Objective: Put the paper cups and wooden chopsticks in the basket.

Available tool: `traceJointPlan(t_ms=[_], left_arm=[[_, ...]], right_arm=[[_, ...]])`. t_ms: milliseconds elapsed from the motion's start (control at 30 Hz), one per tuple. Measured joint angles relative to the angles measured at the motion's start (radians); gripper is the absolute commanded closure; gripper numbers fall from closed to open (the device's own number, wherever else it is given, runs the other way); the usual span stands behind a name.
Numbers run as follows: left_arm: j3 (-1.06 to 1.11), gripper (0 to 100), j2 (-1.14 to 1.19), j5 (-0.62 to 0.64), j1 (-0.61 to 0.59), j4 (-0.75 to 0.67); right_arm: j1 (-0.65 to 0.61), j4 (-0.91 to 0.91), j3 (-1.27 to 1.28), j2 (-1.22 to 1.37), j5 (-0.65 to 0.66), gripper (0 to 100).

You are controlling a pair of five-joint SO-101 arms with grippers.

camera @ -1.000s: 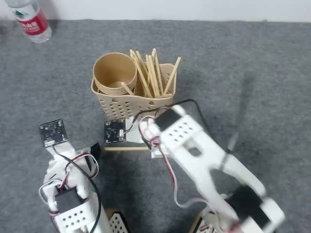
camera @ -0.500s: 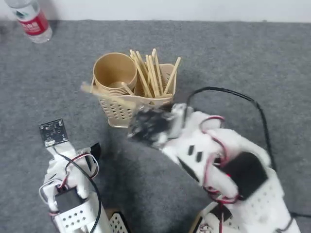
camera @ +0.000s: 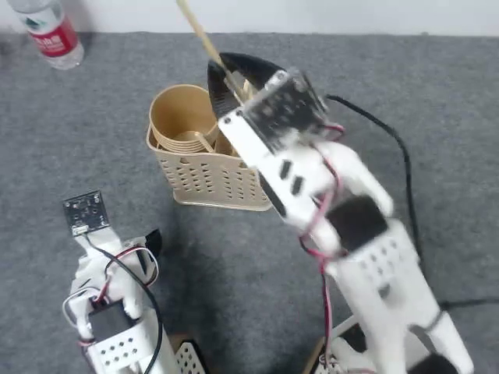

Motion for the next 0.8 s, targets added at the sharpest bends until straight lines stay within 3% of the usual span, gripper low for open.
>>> traceJointPlan(t_ms=[333, 600, 667, 800], left_arm=[[0.000, 70, 0.000, 0.000, 0.000, 0.000], [0.000, 70, 0.000, 0.000, 0.000, 0.000], [0.000, 70, 0.000, 0.000, 0.000, 0.000], [0.000, 70, 0.000, 0.000, 0.000, 0.000]], right_arm=[[0.183, -0.196, 0.285, 0.084, -0.189, 99.2], [0.163, -0.322, 0.529, -0.025, -0.195, 99.1], [0.138, -0.315, 0.535, -0.037, -0.195, 94.3], [0.141, -0.216, 0.535, -0.051, -0.198, 74.0]])
